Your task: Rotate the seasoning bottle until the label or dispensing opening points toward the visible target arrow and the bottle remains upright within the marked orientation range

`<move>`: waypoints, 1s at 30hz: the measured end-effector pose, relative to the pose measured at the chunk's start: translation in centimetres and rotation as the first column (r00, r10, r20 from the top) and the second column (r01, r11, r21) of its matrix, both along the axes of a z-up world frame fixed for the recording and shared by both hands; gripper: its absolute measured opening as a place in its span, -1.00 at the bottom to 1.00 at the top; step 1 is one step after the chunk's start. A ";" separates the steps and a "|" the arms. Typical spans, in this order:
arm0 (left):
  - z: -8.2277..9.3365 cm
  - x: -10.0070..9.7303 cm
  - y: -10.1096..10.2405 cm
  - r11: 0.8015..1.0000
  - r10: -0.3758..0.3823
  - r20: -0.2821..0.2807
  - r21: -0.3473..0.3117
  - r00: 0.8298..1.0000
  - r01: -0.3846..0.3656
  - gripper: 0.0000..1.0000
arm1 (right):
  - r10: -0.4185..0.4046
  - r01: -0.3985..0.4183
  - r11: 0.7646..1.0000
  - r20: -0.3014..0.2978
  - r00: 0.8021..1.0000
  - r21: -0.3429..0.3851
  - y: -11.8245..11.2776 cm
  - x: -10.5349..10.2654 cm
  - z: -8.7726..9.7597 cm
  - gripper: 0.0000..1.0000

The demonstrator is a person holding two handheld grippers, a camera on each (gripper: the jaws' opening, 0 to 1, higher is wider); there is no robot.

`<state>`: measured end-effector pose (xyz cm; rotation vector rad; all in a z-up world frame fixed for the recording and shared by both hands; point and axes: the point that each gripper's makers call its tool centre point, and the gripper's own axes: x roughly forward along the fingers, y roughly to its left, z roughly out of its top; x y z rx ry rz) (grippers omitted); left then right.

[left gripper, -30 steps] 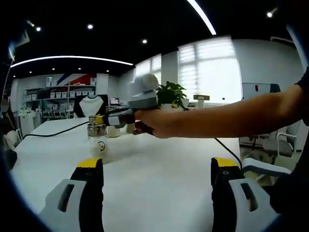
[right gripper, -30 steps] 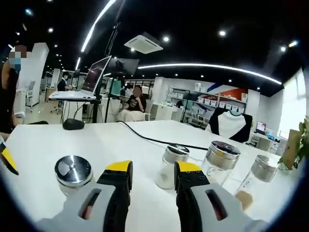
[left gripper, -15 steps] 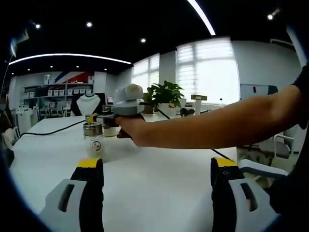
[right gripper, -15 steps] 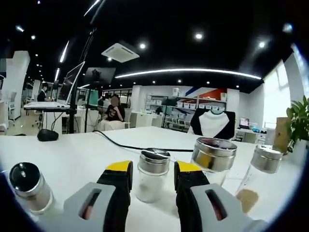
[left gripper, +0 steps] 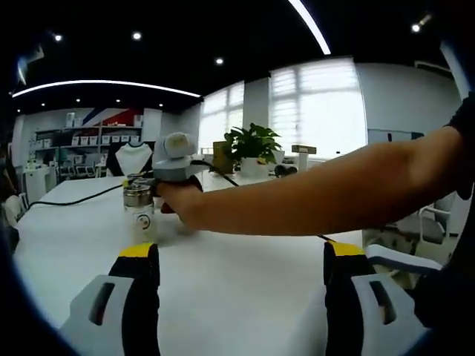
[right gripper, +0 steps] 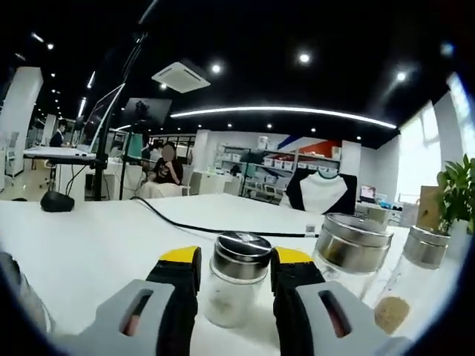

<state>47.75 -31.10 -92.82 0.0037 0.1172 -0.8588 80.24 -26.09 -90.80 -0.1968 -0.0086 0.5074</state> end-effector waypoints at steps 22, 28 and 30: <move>0.2 0.0 -0.5 1.000 -0.006 0.013 -0.022 1.000 0.007 0.88 | 0.180 -0.176 0.980 -0.042 0.983 0.095 -0.7 -3.6 2.3 -0.44; 1.0 -0.2 -0.7 0.998 -0.007 0.054 -0.066 0.999 0.011 0.72 | 0.228 -0.226 0.973 -0.050 0.972 0.035 -2.2 -6.3 1.8 -0.44; 1.1 -0.3 -0.9 0.998 -0.010 0.082 -0.054 0.997 0.014 0.73 | 0.238 -0.237 0.971 -0.053 0.970 0.039 -2.7 -7.1 1.8 -0.44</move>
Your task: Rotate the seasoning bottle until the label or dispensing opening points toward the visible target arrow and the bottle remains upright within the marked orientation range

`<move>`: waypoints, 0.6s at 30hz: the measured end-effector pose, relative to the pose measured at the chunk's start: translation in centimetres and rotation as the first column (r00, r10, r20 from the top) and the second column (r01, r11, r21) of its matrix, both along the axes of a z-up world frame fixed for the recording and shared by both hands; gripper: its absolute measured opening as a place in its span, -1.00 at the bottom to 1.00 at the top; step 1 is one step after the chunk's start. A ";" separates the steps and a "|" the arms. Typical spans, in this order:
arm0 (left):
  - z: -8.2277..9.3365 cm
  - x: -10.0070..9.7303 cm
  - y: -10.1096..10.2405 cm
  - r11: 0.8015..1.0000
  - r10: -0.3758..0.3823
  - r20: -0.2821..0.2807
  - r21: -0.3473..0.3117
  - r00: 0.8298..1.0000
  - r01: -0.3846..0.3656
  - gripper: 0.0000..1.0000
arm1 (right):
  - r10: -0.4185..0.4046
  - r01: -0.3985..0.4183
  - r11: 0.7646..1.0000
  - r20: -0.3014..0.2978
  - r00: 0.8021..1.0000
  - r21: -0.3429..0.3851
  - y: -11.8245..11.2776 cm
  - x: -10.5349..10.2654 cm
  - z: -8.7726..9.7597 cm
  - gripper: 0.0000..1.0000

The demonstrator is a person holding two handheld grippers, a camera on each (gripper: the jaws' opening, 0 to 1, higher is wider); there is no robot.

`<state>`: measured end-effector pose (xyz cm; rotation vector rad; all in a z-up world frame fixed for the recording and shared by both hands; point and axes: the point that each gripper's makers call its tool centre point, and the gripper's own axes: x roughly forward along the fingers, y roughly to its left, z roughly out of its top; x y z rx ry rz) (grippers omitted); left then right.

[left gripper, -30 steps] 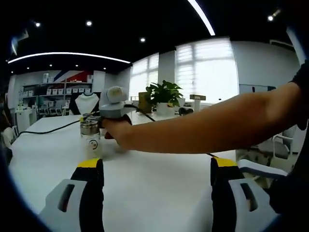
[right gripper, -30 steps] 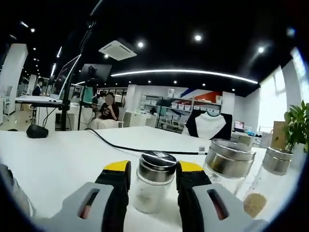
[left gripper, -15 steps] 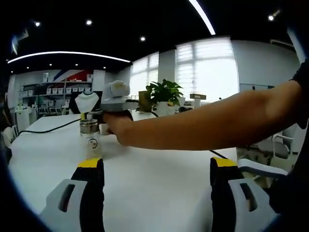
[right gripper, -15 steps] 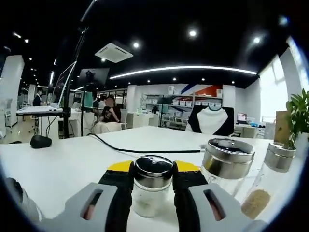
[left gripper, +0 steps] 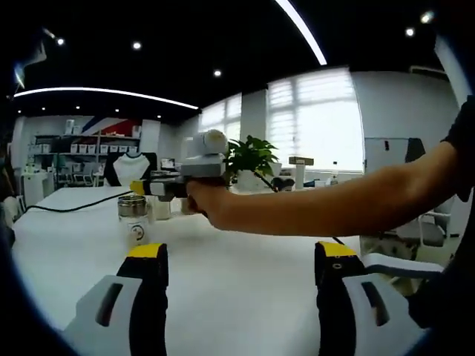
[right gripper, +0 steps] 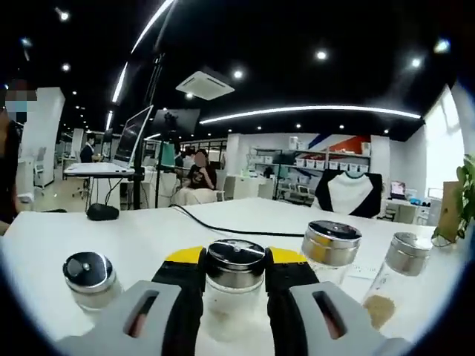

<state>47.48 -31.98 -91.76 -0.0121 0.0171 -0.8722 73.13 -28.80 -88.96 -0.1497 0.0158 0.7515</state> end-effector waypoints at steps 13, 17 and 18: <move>2.7 -0.4 0.0 0.991 0.022 0.108 -0.134 0.994 -0.007 0.66 | 0.087 -0.086 0.996 -0.057 0.995 0.009 -2.1 -5.7 0.2 -0.44; 2.1 -0.5 -0.6 0.991 -0.001 0.033 -0.136 0.999 0.005 0.66 | 0.108 -0.109 0.994 -0.051 0.993 -0.008 -2.5 -7.5 0.4 -0.44; 2.5 -0.4 -0.4 0.993 0.018 0.100 -0.119 0.995 -0.006 0.64 | 0.119 -0.120 0.993 -0.050 0.992 -0.014 -2.5 -8.4 0.4 -0.44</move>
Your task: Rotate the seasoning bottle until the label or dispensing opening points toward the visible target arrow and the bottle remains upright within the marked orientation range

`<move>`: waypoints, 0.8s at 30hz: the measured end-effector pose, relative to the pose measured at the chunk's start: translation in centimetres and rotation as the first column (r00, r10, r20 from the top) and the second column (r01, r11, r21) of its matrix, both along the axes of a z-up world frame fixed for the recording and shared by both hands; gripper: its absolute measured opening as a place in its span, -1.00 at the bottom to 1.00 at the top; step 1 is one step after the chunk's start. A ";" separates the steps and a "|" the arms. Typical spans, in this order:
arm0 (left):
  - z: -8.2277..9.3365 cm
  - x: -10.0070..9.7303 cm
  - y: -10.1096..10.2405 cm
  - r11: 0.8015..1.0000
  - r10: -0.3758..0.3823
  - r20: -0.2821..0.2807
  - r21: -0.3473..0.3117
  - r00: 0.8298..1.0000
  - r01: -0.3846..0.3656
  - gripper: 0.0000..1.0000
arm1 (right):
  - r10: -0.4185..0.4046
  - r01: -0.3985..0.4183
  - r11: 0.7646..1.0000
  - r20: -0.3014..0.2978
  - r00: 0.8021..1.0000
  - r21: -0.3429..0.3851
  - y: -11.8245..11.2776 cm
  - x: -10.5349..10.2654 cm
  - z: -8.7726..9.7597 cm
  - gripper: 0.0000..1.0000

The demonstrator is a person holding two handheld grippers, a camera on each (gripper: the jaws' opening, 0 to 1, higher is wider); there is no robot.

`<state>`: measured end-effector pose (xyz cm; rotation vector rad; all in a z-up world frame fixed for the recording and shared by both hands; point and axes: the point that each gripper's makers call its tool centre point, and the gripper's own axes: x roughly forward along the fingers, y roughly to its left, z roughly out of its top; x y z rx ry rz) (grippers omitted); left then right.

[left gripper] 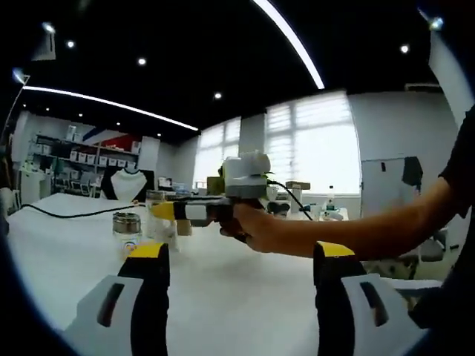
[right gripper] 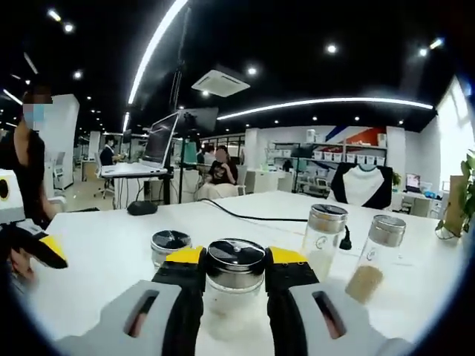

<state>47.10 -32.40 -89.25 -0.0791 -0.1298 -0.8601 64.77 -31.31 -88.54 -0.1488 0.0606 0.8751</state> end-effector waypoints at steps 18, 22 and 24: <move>-1.6 -0.2 -0.5 0.989 0.024 0.014 0.147 1.000 -0.025 0.46 | 0.142 -0.143 0.988 0.025 0.990 0.057 -0.3 -10.2 1.9 -0.44; -1.4 -0.6 -1.2 0.988 -0.008 0.073 0.154 0.997 -0.003 0.48 | 0.150 -0.151 0.986 0.021 0.988 0.073 -0.6 -11.2 1.5 -0.44; -1.3 -0.6 -1.2 0.989 -0.014 0.063 0.145 0.998 0.005 0.45 | 0.151 -0.152 0.986 0.020 0.988 0.074 -0.6 -11.7 1.4 -0.44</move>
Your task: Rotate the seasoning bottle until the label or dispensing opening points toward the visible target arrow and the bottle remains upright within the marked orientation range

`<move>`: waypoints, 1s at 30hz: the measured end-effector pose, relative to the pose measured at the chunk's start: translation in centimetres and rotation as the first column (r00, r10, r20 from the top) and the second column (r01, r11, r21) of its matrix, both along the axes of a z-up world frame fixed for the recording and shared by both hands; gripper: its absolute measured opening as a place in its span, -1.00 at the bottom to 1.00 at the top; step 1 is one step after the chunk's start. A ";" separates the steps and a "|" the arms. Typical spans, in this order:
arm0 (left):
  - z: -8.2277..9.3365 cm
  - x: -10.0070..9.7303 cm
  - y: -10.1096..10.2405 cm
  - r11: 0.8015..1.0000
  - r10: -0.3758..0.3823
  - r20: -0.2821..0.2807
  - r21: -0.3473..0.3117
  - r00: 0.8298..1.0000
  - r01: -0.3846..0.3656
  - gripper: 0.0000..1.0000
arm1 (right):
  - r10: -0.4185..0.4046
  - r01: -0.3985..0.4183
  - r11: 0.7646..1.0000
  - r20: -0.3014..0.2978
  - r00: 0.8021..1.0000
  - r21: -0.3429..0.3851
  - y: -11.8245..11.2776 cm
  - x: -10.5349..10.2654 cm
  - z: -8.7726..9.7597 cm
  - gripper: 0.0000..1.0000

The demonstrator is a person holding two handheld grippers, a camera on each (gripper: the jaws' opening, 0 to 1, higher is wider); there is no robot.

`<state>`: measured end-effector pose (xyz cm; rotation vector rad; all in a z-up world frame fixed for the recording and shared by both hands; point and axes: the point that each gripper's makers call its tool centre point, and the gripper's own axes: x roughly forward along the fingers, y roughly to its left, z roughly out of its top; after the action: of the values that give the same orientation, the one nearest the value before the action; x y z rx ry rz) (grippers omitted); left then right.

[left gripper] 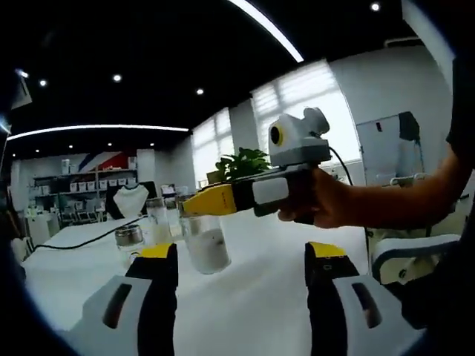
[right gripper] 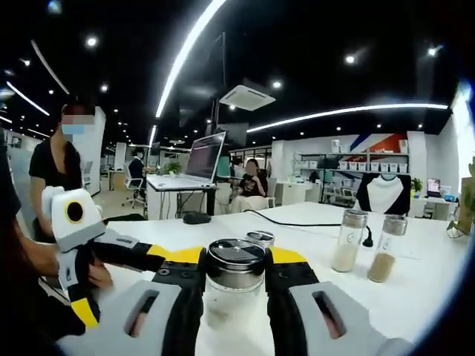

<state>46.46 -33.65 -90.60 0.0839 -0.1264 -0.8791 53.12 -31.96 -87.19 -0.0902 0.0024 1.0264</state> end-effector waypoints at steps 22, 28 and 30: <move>-1.4 0.2 0.4 1.000 -0.013 -0.104 0.002 0.994 0.014 -0.10 | 0.115 -0.115 0.993 -0.017 0.993 0.011 0.7 -6.2 -0.2 -0.44; -2.1 -0.2 -0.1 0.998 -0.049 -0.146 0.020 0.988 0.052 -0.05 | 0.177 -0.176 0.983 -0.001 0.984 0.046 1.0 -7.9 1.0 -0.44; -1.3 -0.6 -0.3 0.997 -0.073 -0.128 -0.021 0.989 0.071 -0.19 | 0.170 -0.171 0.984 0.014 0.985 0.054 0.8 -8.1 1.4 -0.44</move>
<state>45.82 -33.95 -91.94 0.0073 -0.0162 -0.9530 45.07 -31.15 -85.82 -0.0452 -0.0430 1.1963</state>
